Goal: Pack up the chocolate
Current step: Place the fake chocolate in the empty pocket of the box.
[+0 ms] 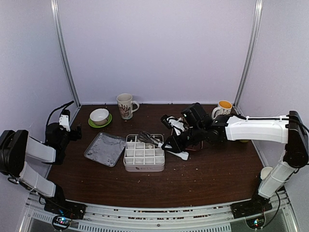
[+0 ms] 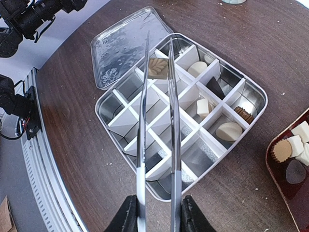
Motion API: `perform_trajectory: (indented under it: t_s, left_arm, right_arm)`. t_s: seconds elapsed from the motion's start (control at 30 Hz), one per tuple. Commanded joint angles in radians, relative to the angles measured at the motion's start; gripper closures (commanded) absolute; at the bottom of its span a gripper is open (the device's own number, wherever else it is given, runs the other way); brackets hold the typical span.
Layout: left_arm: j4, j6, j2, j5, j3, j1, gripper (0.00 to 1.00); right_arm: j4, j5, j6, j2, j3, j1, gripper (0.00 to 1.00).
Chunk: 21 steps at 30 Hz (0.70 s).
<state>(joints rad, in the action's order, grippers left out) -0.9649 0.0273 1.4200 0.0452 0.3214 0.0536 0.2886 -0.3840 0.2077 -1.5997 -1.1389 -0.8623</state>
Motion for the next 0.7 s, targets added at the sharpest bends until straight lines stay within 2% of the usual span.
perform_trajectory:
  t_s: [0.0,0.67]
  left_arm:
    - [-0.023,0.003,0.005,-0.007,0.021,0.007,0.02]
    - [-0.023,0.003,0.005,-0.007,0.021,0.008,0.02]
  right_arm:
    - [-0.015,0.03,-0.018,-0.008,-0.048,-0.011,0.79]
    - [0.012,0.055,-0.038,-0.056,-0.092,-0.04,0.79]
